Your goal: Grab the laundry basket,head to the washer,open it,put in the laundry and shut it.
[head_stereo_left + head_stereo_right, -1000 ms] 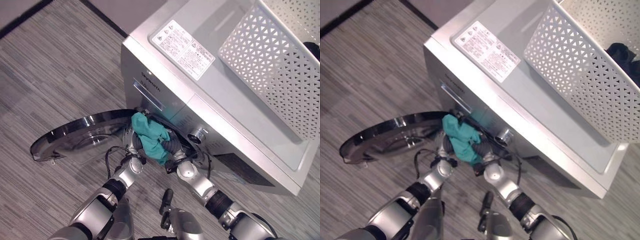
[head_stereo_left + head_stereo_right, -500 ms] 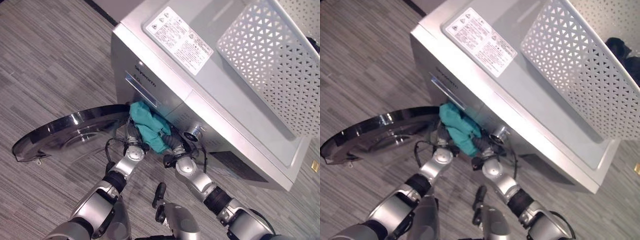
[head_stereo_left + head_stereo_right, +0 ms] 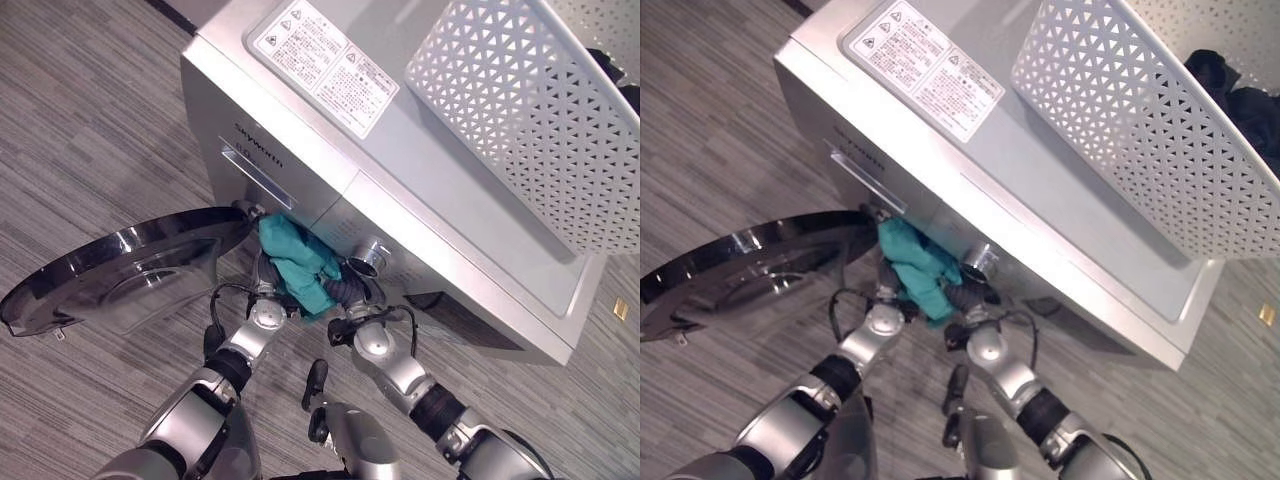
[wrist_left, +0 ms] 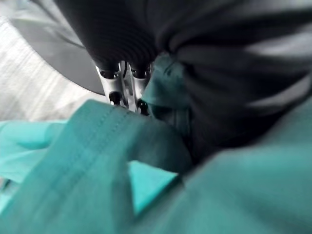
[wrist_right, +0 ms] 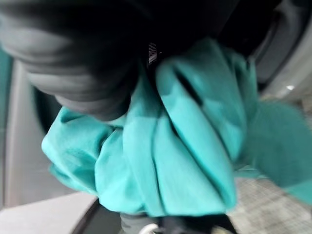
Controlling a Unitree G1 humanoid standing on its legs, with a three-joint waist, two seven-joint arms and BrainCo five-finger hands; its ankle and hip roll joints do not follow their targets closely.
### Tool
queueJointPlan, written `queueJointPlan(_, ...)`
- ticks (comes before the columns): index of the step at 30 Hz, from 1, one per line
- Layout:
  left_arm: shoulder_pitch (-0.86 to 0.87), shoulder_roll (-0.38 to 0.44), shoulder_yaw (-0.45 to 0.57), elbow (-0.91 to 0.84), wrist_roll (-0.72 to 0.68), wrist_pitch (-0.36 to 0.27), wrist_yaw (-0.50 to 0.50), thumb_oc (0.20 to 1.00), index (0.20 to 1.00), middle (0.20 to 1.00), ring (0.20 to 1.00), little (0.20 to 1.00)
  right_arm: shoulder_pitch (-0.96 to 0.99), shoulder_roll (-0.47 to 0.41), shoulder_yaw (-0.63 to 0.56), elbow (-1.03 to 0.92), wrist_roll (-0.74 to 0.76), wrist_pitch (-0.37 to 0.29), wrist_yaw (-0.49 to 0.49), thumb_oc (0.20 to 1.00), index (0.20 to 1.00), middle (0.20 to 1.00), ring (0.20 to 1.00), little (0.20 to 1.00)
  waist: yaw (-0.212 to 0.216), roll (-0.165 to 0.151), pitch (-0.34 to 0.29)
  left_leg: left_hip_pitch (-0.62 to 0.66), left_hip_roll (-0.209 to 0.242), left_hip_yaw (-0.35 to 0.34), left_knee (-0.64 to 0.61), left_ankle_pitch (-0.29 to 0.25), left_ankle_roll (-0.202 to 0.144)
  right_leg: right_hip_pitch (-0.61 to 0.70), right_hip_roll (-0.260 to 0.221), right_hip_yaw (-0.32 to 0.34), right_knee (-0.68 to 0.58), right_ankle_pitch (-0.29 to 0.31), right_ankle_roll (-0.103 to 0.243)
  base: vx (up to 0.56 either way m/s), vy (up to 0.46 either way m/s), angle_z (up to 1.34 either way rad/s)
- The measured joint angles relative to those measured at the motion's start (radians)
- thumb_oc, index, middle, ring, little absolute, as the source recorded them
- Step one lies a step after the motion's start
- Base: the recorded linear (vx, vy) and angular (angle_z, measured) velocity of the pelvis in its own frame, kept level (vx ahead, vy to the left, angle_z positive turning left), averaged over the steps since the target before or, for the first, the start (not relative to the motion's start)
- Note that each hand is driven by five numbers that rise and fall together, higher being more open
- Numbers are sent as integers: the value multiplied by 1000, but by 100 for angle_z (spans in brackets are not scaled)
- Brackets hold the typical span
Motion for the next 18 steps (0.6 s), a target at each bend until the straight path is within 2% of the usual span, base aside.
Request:
queueJointPlan(9, 95, -9, 30, 44, -144, -36, -42, 200, 200, 200, 200, 200, 115, -2, 42, 114, -8, 13, 32, 1000, 1000, 1000, 1000, 1000, 0, 0, 0, -2, 0, 0, 0, 1, -2, 0, 1, -2, -5, 0, 0, 0, 0, 0)
queueJointPlan(15, 87, -28, 80, 82, -192, -41, -57, 200, 200, 200, 200, 200, 172, -30, 58, 269, -194, 55, 46, 1000, 1000, 1000, 1000, 1000, -18, -1, 0, -42, 0, -7, 0, 8, -12, -34, 3, -6, -9, 4, -1, 0, -2, 1)
queueJointPlan(18, 63, -27, 111, 111, -203, -49, -55, 200, 200, 200, 200, 200, 203, -50, 48, 305, -223, 63, 44, 1000, 1000, 1000, 1000, 1000, -37, -1, 0, -54, 0, -17, 1, 9, -12, -40, 4, -18, -8, 5, -1, -15, -17, 7)
